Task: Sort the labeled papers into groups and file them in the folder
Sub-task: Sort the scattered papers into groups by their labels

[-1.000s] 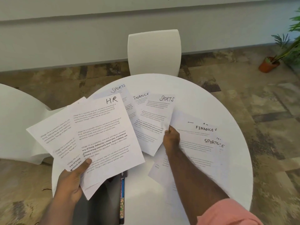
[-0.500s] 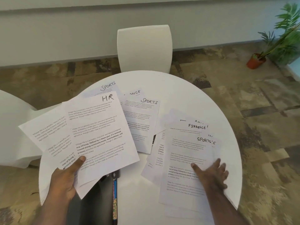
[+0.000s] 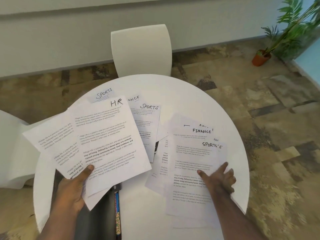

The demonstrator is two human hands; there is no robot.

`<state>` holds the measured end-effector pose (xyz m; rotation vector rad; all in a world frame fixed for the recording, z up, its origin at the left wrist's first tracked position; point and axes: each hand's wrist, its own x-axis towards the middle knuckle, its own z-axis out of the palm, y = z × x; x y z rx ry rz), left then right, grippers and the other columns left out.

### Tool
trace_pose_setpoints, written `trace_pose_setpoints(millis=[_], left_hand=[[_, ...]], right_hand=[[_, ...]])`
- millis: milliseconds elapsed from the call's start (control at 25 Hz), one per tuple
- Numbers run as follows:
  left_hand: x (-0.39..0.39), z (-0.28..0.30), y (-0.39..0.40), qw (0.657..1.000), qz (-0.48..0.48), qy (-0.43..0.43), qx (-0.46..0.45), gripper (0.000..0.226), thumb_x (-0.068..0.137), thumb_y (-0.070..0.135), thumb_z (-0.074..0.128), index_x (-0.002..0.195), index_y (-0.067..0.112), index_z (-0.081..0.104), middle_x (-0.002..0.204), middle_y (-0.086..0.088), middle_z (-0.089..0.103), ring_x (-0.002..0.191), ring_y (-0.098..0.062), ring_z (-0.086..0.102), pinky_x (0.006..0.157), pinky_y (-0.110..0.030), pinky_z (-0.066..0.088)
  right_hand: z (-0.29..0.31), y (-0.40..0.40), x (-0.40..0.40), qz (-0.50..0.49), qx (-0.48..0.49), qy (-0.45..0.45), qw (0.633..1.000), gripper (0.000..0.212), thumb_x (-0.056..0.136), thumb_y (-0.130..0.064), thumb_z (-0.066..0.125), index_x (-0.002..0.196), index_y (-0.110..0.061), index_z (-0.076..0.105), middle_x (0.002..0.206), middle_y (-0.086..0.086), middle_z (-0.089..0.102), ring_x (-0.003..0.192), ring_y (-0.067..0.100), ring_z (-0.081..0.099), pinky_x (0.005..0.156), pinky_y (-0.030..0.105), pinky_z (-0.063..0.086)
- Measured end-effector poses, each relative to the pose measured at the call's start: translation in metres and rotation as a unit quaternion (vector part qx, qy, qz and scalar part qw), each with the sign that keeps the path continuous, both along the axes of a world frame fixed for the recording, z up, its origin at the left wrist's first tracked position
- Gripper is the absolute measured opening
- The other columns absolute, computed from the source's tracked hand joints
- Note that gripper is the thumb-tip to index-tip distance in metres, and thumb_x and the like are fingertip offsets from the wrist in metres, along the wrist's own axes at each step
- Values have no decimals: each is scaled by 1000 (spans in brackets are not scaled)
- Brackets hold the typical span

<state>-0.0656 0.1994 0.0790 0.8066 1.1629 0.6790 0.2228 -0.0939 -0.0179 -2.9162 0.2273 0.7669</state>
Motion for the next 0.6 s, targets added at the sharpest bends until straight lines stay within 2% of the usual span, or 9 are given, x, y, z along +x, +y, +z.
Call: trace_pose_setpoints(millis=[160, 240, 320, 440, 600], left_hand=[[-1, 1, 0, 1000, 0, -1, 8, 60, 85, -11, 65, 74, 46, 78, 86, 18, 77, 81, -1, 73, 64, -22, 60], [-3, -1, 0, 1000, 3, 3, 11, 45, 84, -10, 67, 83, 33, 80, 89, 16, 77, 85, -3, 73, 66, -24, 61], [-6, -4, 1, 1000, 15, 7, 6, 36, 83, -8, 69, 90, 26, 77, 96, 13, 77, 94, -8, 72, 70, -30, 61], [-5, -4, -1, 1000, 16, 12, 3, 38, 84, -9, 68, 89, 27, 77, 100, 11, 77, 90, -8, 74, 68, -28, 61], [-8, -2, 2, 1000, 6, 9, 8, 40, 85, -7, 68, 89, 31, 79, 100, 12, 77, 90, -8, 74, 72, -32, 61]], right_hand=[[4, -1, 1, 16, -24, -10, 1000, 123, 70, -69, 71, 155, -16, 0, 153, 18, 23, 137, 38, 30, 95, 54, 47], [7, -1, 0, 18, -26, -11, 999, 121, 71, -67, 71, 155, -16, 1, 150, 18, 27, 134, 37, 33, 93, 52, 48], [9, 0, -1, 15, -1, -12, 1000, 119, 73, -61, 74, 155, -16, 3, 148, 18, 31, 132, 37, 37, 92, 52, 49], [10, 1, -6, 0, 55, -34, 998, 114, 72, -48, 81, 154, -17, 8, 142, 18, 42, 127, 38, 44, 93, 53, 47], [15, -4, -12, -38, 135, -69, 988, 84, 79, -26, 79, 147, -21, 29, 130, 13, 61, 115, 40, 58, 89, 50, 48]])
